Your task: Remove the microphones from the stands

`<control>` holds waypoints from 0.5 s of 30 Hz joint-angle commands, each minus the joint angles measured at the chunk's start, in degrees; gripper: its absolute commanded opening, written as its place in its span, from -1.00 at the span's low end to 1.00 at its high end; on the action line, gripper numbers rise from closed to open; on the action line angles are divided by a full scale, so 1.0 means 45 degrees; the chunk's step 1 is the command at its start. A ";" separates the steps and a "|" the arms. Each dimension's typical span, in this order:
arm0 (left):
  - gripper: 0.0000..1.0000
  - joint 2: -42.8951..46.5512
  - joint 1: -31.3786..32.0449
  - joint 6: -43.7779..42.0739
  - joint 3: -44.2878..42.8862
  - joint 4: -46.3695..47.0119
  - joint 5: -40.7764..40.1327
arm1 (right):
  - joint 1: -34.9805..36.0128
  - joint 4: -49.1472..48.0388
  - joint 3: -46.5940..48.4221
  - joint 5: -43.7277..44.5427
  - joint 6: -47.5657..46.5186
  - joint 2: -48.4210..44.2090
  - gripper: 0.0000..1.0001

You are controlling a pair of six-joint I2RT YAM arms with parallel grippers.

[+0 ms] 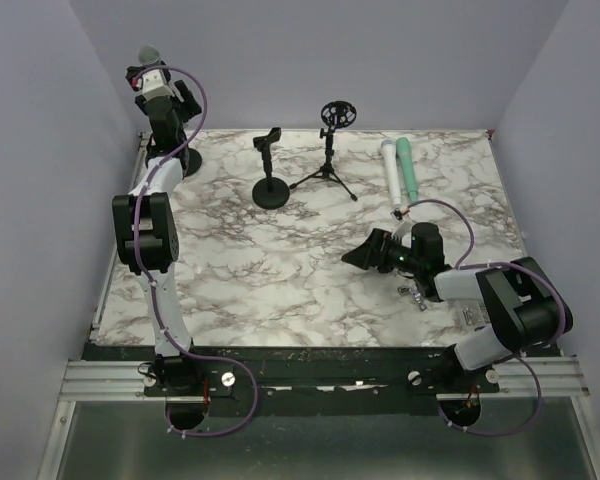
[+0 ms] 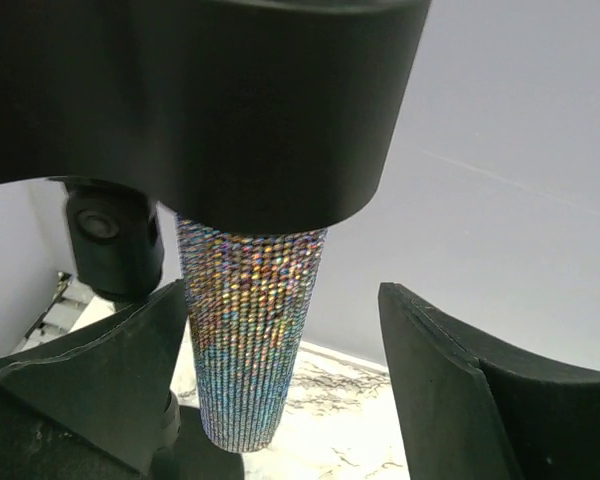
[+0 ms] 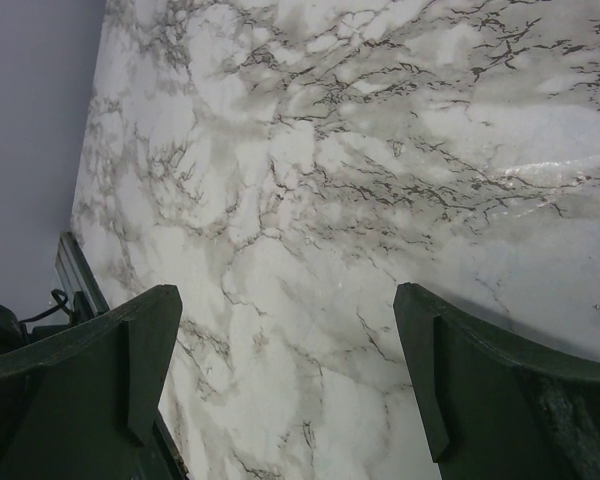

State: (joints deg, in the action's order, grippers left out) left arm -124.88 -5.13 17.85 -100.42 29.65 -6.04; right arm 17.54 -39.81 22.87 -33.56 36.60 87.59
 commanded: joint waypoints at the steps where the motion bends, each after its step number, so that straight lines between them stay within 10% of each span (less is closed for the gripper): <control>1: 0.59 -0.0047 -0.0033 0.0034 0.0221 -0.0497 -0.1465 | 0.0028 -0.0340 0.0219 -0.0101 -0.0075 0.0259 0.93; 10: 0.40 -0.0041 0.0006 -0.0177 0.0202 -0.0694 -0.2050 | 0.0028 -0.0488 0.0266 -0.0237 0.0032 0.0507 0.93; 15: -0.09 0.0013 0.0026 -0.0417 0.0163 -0.0574 -0.1741 | 0.0028 -0.0489 0.0283 -0.0239 0.0043 0.0555 0.93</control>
State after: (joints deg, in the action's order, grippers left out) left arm -124.88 -5.06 17.45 -98.65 26.87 -12.78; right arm 17.54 -40.05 23.09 -33.74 36.64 89.34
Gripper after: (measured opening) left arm 0.595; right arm 0.964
